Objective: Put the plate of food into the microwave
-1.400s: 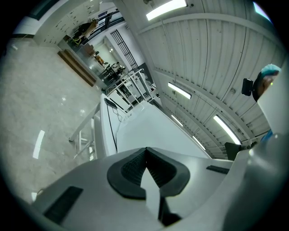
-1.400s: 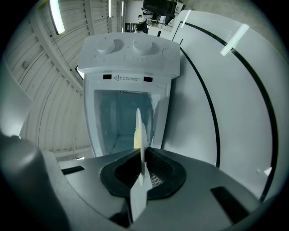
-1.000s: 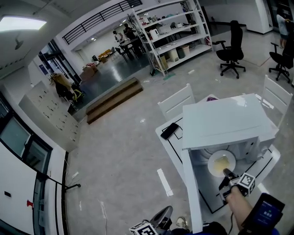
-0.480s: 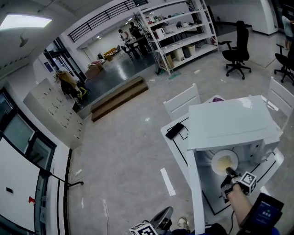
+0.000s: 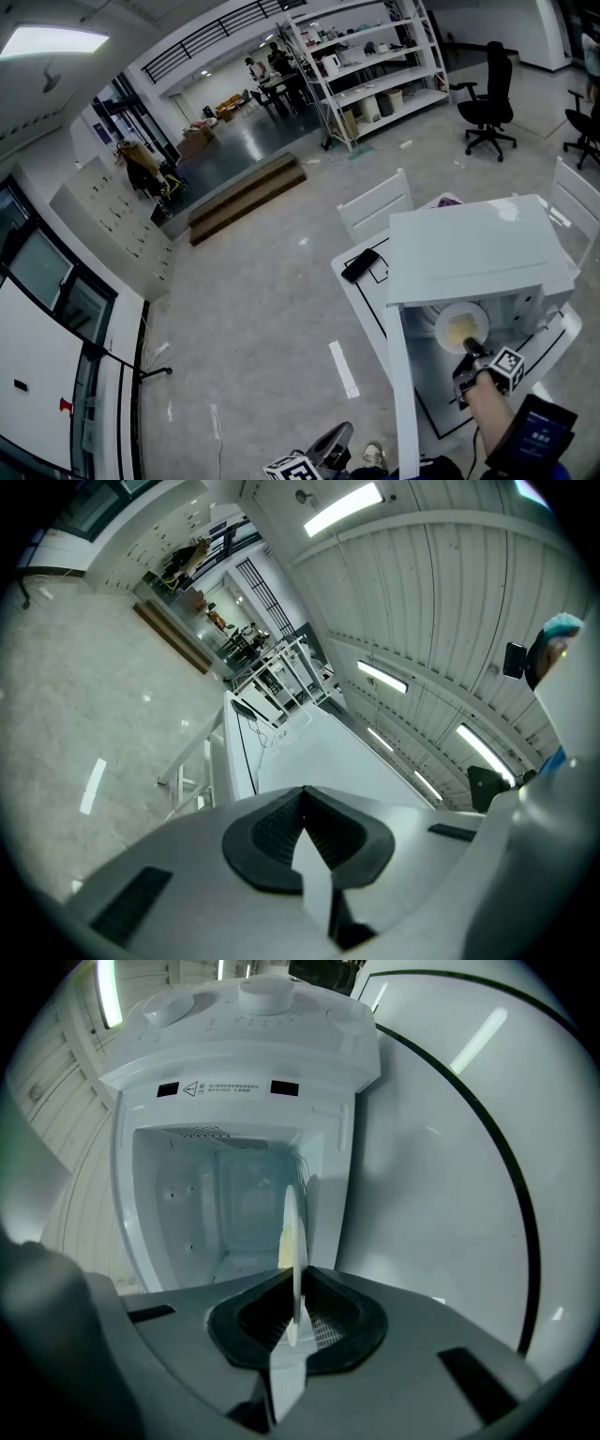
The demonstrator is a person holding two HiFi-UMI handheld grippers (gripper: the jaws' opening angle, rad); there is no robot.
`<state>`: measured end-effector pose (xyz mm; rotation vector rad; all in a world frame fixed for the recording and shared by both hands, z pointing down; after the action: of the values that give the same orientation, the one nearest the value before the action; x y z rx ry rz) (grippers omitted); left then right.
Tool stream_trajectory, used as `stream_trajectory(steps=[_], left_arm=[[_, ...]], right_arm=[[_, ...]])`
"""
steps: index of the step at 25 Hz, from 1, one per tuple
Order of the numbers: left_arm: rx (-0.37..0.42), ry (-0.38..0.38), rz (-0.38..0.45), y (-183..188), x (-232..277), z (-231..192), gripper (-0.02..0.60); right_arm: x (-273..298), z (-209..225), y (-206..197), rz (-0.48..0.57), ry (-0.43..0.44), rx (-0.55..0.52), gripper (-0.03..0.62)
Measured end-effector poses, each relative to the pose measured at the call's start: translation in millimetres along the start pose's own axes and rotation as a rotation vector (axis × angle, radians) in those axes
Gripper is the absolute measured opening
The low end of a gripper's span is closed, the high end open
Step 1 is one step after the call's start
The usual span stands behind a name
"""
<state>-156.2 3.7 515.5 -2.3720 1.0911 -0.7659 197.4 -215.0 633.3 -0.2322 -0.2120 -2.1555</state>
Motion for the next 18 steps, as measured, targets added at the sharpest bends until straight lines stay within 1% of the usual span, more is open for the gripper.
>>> stream_trajectory(steps=[5, 8, 18], left_arm=[[-0.001, -0.006, 0.003, 0, 1, 0, 0.006], [-0.001, -0.003, 0.005, -2, 0, 0, 0.006], [-0.008, 0.001, 0.015, 0, 0, 3, 0.006]], right_arm=[[5, 2, 6, 0.005, 0.009, -0.026, 0.017], [6, -4, 4, -0.006, 0.003, -0.019, 0.017], [16, -8, 8, -0.026, 0.031, -0.053, 0.017]])
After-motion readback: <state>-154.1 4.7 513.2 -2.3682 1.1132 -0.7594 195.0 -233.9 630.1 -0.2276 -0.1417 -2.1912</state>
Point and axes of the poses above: the fingertips, and each gripper's own axes: x forward along the fingers, z to its right, y out of its top, the point moved 8 cm from there along -x, backward along the fingers, and after that the axes turned 8 degrees about -z, right-handed, at the moved point
